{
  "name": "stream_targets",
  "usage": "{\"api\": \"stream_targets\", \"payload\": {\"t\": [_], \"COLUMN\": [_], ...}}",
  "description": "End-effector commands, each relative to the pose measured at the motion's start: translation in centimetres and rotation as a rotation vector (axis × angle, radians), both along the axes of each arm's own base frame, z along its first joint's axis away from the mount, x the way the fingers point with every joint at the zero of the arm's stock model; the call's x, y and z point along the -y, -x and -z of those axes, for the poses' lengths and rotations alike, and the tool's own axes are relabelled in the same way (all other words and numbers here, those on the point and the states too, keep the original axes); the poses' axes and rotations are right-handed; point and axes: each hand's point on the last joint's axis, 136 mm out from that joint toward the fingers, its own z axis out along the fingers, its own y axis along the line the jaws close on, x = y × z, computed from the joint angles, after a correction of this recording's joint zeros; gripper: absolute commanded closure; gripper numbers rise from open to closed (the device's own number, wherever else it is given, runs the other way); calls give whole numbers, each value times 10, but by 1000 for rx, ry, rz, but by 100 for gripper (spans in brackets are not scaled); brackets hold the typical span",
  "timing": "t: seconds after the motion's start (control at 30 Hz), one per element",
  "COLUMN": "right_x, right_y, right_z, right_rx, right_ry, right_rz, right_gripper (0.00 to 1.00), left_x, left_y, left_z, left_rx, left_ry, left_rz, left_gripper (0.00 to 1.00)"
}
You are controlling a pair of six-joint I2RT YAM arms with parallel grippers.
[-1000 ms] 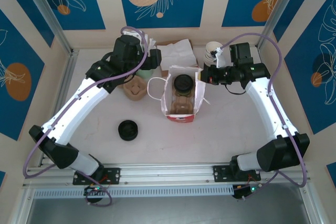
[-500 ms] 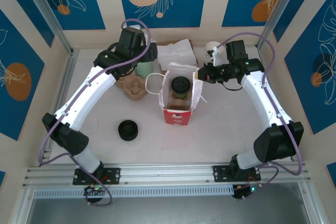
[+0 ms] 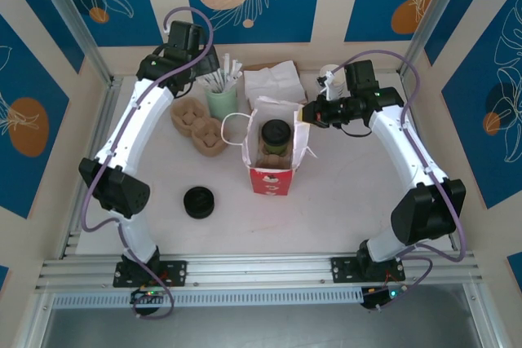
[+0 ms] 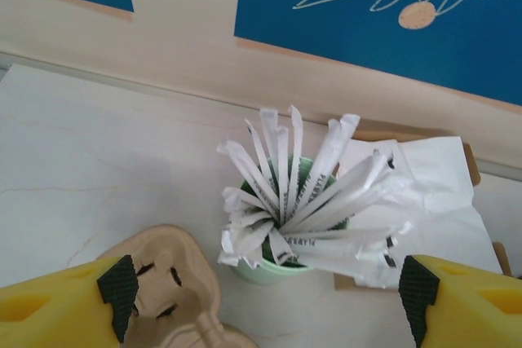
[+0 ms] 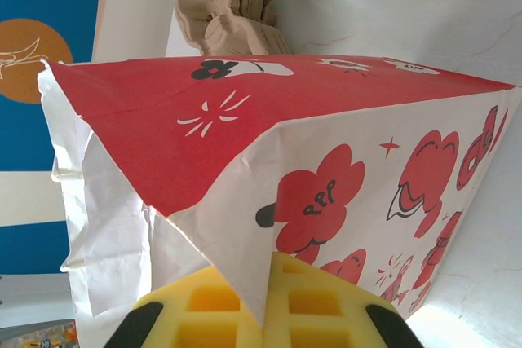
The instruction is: Pack the takeout coffee
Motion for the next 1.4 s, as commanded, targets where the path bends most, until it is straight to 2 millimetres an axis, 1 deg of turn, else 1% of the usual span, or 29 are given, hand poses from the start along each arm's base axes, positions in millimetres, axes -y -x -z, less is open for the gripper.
{"api": "stream_targets", "payload": {"t": [0.0,0.13,0.23,0.3,0.37,0.4,0.53,0.63,0.7,0.8,0.9,1.07,1.37], "right_x": [-13,-16,-18,-18,-18,-19,-18,-18,-18,-18,-16,-14,-10], "right_y": [4,3,6,7,6,6,0,-3,-5,-7,-7,-10,-10], "right_z": [-11,-11,-12,-11,-12,-13,-17,-21,-24,-28,-32,-38,-38], "right_rx": [-2,-7,0,-4,-4,-2,5,7,17,26,33,52,61], "right_ry": [-51,-61,-63,-59,-67,-71,-60,-64,-65,-68,-69,-68,-55], "right_rz": [-40,-36,-48,-40,-36,-37,-32,-33,-34,-36,-35,-32,-23], "right_gripper": [100,98,96,95,91,89,80,75,72,71,71,71,70], "left_x": [-10,-19,-26,-25,-20,-16,2,14,21,31,36,38,42], "left_y": [-8,-16,-23,-27,-29,-30,-26,-23,-21,-19,-17,-19,-25], "left_z": [-3,-1,0,-1,-2,-2,5,14,23,37,47,64,78], "left_rx": [0,4,9,19,23,17,-17,-63,-102,-161,-200,-249,-280], "left_ry": [19,31,48,54,63,71,103,97,103,96,65,38,7], "left_rz": [-7,-6,-9,4,31,49,126,174,210,260,282,287,304], "left_gripper": [16,16,17,19,24,29,43,46,47,48,47,45,44]}}
